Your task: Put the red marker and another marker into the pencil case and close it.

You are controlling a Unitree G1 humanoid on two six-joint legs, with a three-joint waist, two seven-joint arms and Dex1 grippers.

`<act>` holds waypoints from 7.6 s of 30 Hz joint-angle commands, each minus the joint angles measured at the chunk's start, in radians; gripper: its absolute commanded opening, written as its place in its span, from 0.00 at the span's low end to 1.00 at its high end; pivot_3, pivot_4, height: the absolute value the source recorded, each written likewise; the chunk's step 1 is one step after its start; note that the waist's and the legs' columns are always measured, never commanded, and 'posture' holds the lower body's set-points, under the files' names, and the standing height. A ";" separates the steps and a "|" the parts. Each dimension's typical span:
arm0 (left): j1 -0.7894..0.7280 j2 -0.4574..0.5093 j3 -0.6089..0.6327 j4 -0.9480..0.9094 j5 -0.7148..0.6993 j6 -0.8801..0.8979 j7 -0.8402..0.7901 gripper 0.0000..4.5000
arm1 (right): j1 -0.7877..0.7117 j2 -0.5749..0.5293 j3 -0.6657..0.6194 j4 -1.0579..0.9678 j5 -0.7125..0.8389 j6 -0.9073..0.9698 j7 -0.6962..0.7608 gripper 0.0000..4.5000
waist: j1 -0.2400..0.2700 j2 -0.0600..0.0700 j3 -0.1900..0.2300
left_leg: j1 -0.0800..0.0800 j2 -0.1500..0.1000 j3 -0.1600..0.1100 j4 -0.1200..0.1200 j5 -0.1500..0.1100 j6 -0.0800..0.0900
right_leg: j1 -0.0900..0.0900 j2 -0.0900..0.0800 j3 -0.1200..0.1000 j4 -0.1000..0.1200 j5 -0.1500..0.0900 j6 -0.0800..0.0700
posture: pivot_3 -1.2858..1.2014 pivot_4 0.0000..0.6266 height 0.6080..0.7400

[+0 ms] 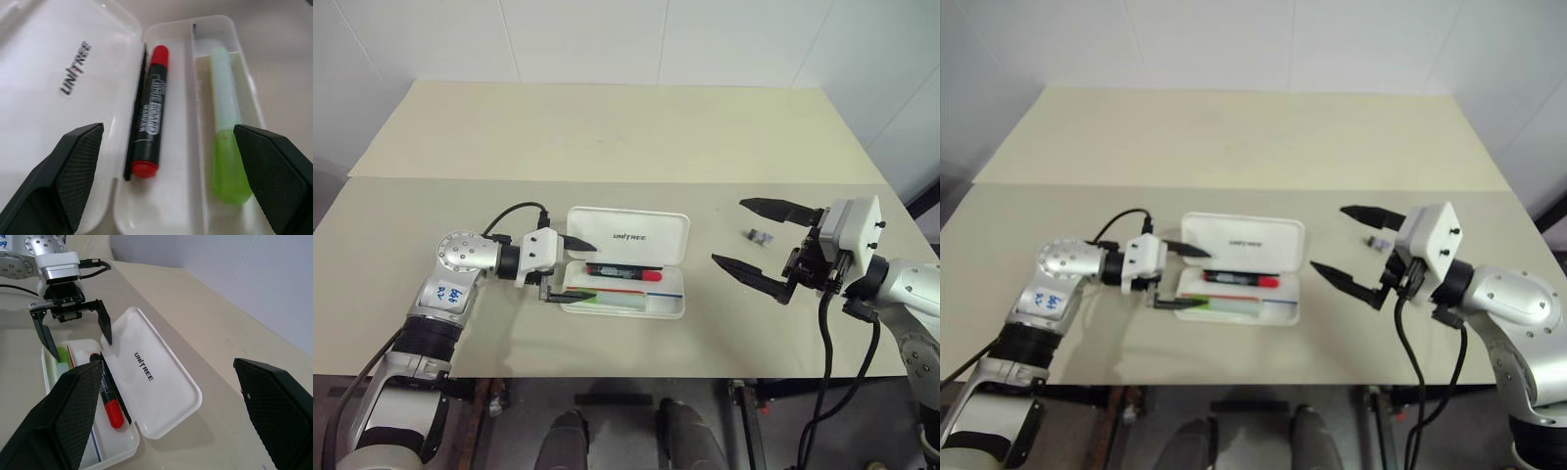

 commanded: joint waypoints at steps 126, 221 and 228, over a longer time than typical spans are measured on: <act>0.216 0.130 0.155 -0.370 -0.317 0.335 -0.126 1.00 | -0.234 0.170 0.455 0.430 -0.261 -0.082 0.315 0.08 | -0.029 0.004 0.003 | 0.001 0.000 -0.001 0.000 0.001 -0.001 | -0.001 0.000 0.000 0.004 -0.001 0.003 | 0.52 0.24 1.00; -0.072 -0.132 0.219 0.105 -0.249 0.480 0.337 0.01 | -0.065 0.004 0.075 0.155 -0.087 -0.021 0.178 1.00 | -0.003 0.004 0.003 | 0.000 0.000 -0.002 -0.001 0.000 -0.001 | -0.001 0.000 -0.001 0.002 0.004 0.013 | 0.52 0.24 1.00; -0.086 -0.154 0.208 0.091 -0.253 0.459 0.282 0.01 | -0.061 0.009 0.079 0.148 -0.083 -0.021 0.164 1.00 | 0.001 0.004 0.003 | 0.000 -0.001 -0.002 -0.001 0.000 -0.001 | -0.001 0.000 -0.001 0.002 0.004 0.013 | 0.52 0.24 1.00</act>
